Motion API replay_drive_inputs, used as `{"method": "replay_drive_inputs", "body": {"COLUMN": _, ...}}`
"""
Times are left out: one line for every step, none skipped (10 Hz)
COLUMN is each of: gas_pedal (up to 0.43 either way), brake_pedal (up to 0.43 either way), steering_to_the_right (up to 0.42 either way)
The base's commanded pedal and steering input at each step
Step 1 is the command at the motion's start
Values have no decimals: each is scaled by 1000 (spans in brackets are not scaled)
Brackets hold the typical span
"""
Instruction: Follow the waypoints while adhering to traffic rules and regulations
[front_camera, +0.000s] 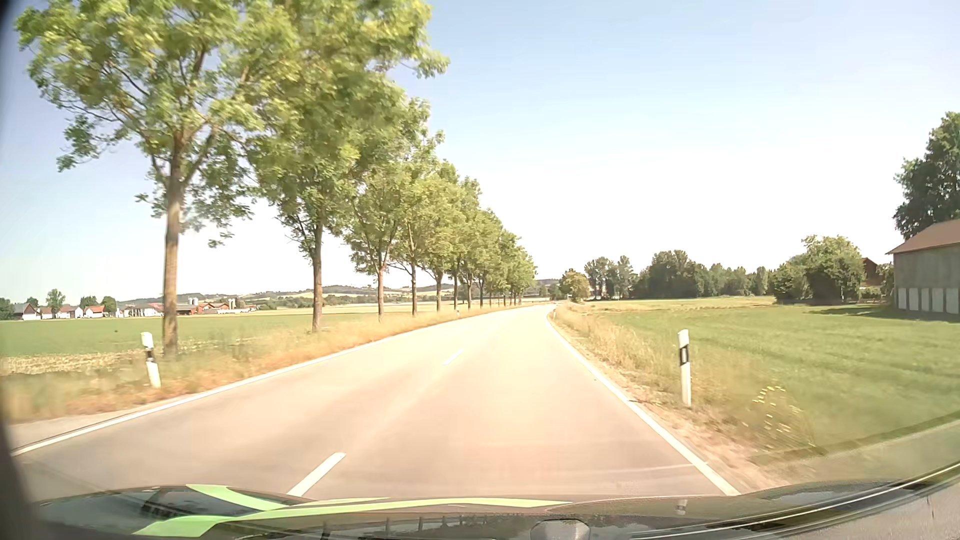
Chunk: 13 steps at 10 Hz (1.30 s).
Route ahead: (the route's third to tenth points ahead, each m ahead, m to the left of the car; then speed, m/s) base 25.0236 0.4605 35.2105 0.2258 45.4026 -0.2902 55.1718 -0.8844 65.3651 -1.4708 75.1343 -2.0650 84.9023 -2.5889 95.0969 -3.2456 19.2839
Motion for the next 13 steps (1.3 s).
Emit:
{"method": "replay_drive_inputs", "body": {"gas_pedal": 260, "brake_pedal": 0, "steering_to_the_right": 1}}
{"method": "replay_drive_inputs", "body": {"gas_pedal": 240, "brake_pedal": 0, "steering_to_the_right": 1}}
{"method": "replay_drive_inputs", "body": {"gas_pedal": 228, "brake_pedal": 0, "steering_to_the_right": 1}}
{"method": "replay_drive_inputs", "body": {"gas_pedal": 228, "brake_pedal": 0, "steering_to_the_right": 1}}
{"method": "replay_drive_inputs", "body": {"gas_pedal": 228, "brake_pedal": 0, "steering_to_the_right": 1}}
{"method": "replay_drive_inputs", "body": {"gas_pedal": 228, "brake_pedal": 0, "steering_to_the_right": 1}}
{"method": "replay_drive_inputs", "body": {"gas_pedal": 228, "brake_pedal": 0, "steering_to_the_right": 2}}
{"method": "replay_drive_inputs", "body": {"gas_pedal": 228, "brake_pedal": 0, "steering_to_the_right": 2}}
{"method": "replay_drive_inputs", "body": {"gas_pedal": 248, "brake_pedal": 0, "steering_to_the_right": 1}}
{"method": "replay_drive_inputs", "body": {"gas_pedal": 260, "brake_pedal": 0, "steering_to_the_right": 2}}
{"method": "replay_drive_inputs", "body": {"gas_pedal": 260, "brake_pedal": 0, "steering_to_the_right": 2}}
{"method": "replay_drive_inputs", "body": {"gas_pedal": 260, "brake_pedal": 0, "steering_to_the_right": 1}}
{"method": "replay_drive_inputs", "body": {"gas_pedal": 248, "brake_pedal": 0, "steering_to_the_right": 2}}
